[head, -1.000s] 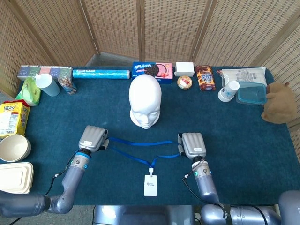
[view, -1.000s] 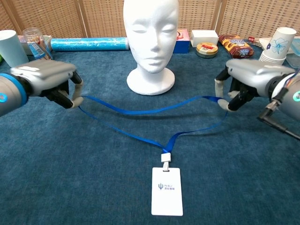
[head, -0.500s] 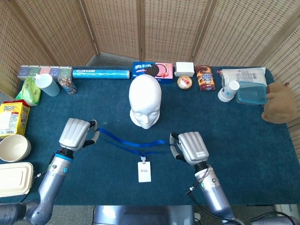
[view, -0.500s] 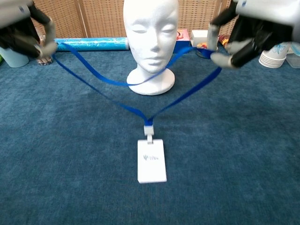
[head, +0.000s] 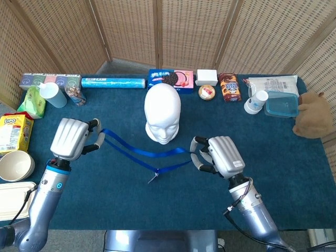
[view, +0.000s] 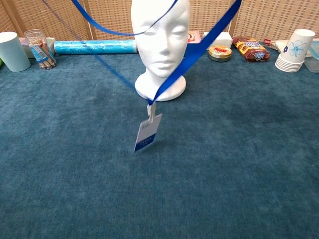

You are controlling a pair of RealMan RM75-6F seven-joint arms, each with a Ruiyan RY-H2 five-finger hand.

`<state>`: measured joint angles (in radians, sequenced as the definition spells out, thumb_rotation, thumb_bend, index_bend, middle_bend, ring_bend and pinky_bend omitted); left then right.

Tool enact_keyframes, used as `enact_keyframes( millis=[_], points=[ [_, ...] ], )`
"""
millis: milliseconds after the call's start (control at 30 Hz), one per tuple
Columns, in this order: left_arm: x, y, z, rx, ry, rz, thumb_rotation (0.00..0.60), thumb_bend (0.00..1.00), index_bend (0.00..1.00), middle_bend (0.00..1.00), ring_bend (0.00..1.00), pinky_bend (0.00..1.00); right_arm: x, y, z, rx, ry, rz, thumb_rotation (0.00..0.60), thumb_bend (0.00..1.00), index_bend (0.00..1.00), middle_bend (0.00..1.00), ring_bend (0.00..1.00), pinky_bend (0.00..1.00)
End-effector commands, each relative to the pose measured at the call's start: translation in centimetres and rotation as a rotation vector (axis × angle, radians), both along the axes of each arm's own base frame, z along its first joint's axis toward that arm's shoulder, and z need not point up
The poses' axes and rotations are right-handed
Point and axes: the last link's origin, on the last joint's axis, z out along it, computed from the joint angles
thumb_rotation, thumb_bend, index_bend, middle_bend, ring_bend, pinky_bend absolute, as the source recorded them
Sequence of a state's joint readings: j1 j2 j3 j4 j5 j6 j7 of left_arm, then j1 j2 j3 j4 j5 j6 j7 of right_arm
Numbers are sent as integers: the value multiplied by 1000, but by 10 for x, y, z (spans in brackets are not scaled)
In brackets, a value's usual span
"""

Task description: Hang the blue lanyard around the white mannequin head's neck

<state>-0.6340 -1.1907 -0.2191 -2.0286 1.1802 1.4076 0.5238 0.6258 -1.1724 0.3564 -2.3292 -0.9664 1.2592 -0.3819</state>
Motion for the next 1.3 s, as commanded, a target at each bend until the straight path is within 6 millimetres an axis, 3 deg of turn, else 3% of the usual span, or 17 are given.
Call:
enact_keyframes(
  millis=[33,333,800,1067,1300],
  points=[
    [5,5,5,11,-9,0,460,469,625,1000,1000,1000,6,-6,6,0,-12,9,600,540,660,1000,1000,1000],
    [16,27,17,53,-14,22,462,469,625,1000,1000,1000,18,-38,21,-25,-59,4,600,541,661,1000,1000,1000],
    [32,62,16,76,-18,49,461,469,625,1000,1000,1000,35,-86,41,-61,-67,-5,600,541,671,1000,1000,1000],
    [32,86,12,93,-21,87,460,469,625,1000,1000,1000,47,-118,48,-89,-42,-27,600,541,673,1000,1000,1000],
    [28,102,6,92,-26,119,460,469,625,1000,1000,1000,45,-135,49,-105,-18,-68,600,540,673,1000,1000,1000]
  ],
)
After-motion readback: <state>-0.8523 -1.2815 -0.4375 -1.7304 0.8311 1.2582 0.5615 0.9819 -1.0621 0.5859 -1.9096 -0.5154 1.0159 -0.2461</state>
